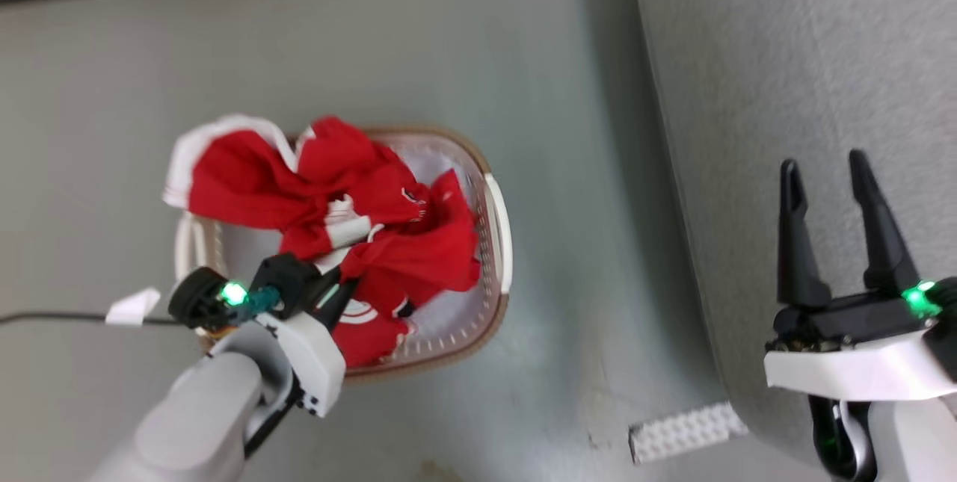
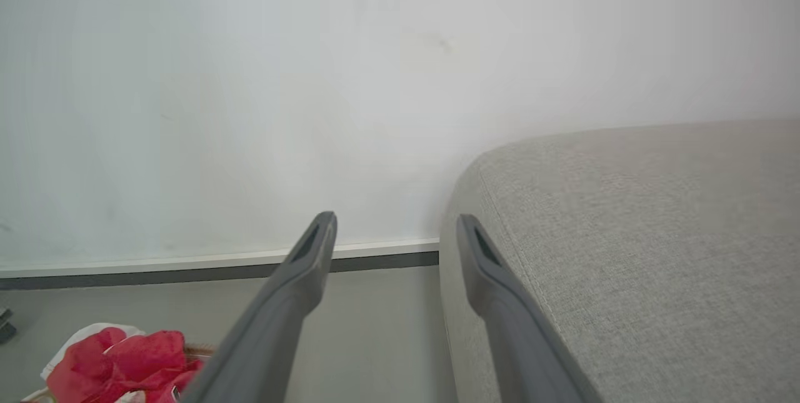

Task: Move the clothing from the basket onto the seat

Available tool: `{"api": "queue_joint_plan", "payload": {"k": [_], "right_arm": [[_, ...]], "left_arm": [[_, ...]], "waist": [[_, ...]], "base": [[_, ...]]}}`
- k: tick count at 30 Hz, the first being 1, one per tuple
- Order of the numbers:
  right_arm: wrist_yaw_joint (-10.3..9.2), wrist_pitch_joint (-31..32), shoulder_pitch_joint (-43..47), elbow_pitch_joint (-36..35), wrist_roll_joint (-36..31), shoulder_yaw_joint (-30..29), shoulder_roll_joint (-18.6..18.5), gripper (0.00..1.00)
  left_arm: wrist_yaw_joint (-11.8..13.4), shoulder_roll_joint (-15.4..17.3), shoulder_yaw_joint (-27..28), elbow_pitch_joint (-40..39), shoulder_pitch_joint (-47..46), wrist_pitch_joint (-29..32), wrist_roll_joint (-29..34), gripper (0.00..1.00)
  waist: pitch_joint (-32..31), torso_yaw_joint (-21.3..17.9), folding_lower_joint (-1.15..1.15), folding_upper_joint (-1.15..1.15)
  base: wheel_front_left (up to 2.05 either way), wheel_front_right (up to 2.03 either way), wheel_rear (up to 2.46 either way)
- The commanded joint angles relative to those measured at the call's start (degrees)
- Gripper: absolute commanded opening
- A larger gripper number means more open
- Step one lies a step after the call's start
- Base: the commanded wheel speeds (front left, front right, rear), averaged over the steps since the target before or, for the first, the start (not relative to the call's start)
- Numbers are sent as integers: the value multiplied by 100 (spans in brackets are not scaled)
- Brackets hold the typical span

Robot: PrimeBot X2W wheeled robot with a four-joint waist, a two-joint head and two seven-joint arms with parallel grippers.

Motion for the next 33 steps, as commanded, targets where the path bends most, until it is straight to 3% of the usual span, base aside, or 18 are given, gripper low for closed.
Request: {"api": "queue_joint_plan", "payload": {"k": [1,10,16,25,33], "right_arm": [[-12,-20,123,80,-71,21,-17,100],[-12,-20,675,481,-180,153,-19,100],[-12,-20,966,633,-225,225,-17,100],[-12,-20,1191,733,-290,404,-16,100],[-12,-20,1081,765,-552,1079,-14,100]], "left_arm": [[51,19,128,-234,238,-5,-89,0],[319,-40,593,-1352,1300,-6,41,0],[526,-64,800,-1982,1700,-6,66,0],[854,76,1118,-2752,1952,-6,-6,0],[1048,211,1272,-3302,1993,43,-50,0]], "waist": [[-624,213,0,0],[-2073,487,0,0],[-2707,597,0,0],[-3189,604,0,0],[-3360,603,0,0]], "base": [[0,0,0],[0,0,0],[0,0,0],[0,0,0],[0,0,0]]}}
